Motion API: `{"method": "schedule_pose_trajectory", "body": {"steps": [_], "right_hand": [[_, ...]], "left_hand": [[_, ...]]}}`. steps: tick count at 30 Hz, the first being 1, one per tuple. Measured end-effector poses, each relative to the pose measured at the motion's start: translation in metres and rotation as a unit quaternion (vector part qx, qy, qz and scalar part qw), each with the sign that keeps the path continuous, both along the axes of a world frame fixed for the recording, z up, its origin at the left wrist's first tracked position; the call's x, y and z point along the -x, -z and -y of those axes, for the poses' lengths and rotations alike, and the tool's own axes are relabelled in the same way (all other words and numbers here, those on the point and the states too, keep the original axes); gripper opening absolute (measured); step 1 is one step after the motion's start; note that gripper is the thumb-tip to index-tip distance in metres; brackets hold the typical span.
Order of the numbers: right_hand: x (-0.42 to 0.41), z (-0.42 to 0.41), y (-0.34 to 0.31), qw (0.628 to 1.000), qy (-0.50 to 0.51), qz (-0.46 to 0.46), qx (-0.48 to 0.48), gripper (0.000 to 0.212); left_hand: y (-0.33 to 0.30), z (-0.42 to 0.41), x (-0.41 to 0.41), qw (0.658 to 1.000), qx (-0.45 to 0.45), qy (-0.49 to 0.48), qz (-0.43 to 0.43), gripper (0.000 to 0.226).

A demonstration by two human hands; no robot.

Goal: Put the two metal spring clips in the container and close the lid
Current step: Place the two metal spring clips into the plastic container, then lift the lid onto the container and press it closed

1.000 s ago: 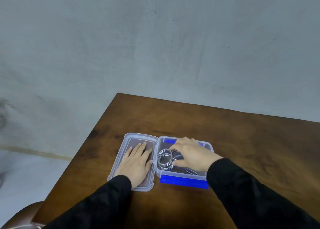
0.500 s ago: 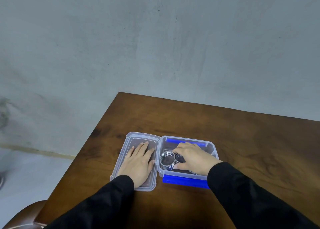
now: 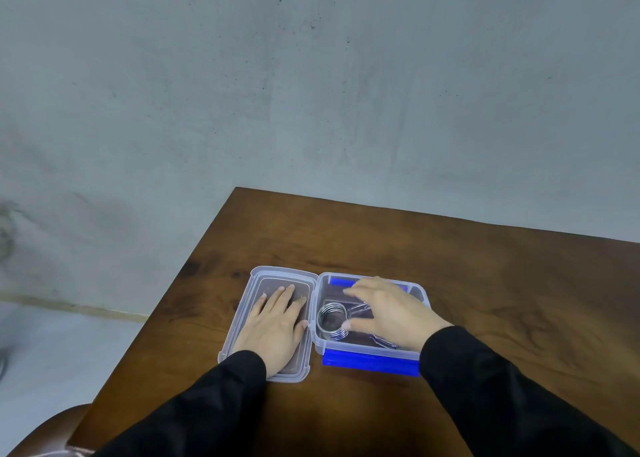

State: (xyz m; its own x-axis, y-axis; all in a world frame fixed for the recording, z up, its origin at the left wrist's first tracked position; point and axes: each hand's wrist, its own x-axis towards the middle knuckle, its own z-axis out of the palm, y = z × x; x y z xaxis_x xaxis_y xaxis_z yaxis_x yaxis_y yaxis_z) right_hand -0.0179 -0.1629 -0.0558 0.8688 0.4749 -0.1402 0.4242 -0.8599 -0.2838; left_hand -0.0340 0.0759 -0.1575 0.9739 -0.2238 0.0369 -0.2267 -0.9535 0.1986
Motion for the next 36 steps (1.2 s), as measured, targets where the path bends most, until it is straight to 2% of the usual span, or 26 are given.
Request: {"method": "schedule_pose_trajectory", "body": {"steps": [3, 6, 10, 13, 16, 18, 24, 29, 32, 36], "right_hand": [[0.008, 0.018, -0.010, 0.991, 0.053, 0.080, -0.091, 0.051], [0.017, 0.047, -0.004, 0.968, 0.153, 0.139, -0.143, 0.040], [0.028, 0.075, 0.018, 0.929, 0.307, 0.074, -0.193, 0.049], [0.038, 0.082, 0.038, 0.905, 0.365, -0.007, -0.220, 0.060], [0.047, 0.080, 0.048, 0.880, 0.360, -0.062, -0.303, 0.059], [0.051, 0.078, 0.050, 0.867, 0.355, -0.080, -0.342, 0.063], [0.050, 0.075, 0.050, 0.866, 0.358, -0.085, -0.340, 0.045], [0.052, 0.073, 0.049, 0.861, 0.365, -0.089, -0.344, 0.046], [0.051, 0.073, 0.050, 0.858, 0.367, -0.095, -0.347, 0.047], [0.050, 0.074, 0.052, 0.861, 0.370, -0.085, -0.339, 0.049]], "left_hand": [[-0.001, 0.000, 0.001, 1.000, 0.001, 0.000, -0.004, 0.059], [-0.002, 0.000, -0.002, 1.000, 0.009, -0.003, -0.020, 0.055], [-0.022, 0.001, 0.000, 0.997, 0.071, -0.008, -0.030, 0.051], [-0.040, -0.004, 0.024, 0.997, 0.073, 0.005, 0.015, 0.030], [-0.039, -0.021, 0.058, 0.997, 0.052, 0.036, 0.043, 0.011], [-0.029, -0.034, 0.074, 0.997, 0.026, 0.056, 0.040, 0.012], [-0.011, -0.048, 0.078, 0.994, -0.015, 0.098, 0.039, 0.009], [-0.008, -0.045, 0.067, 0.993, -0.001, 0.105, 0.061, 0.032], [-0.011, -0.045, 0.062, 0.993, 0.014, 0.083, 0.086, 0.049], [-0.033, -0.047, 0.055, 0.991, 0.091, -0.020, 0.094, 0.031]]}}
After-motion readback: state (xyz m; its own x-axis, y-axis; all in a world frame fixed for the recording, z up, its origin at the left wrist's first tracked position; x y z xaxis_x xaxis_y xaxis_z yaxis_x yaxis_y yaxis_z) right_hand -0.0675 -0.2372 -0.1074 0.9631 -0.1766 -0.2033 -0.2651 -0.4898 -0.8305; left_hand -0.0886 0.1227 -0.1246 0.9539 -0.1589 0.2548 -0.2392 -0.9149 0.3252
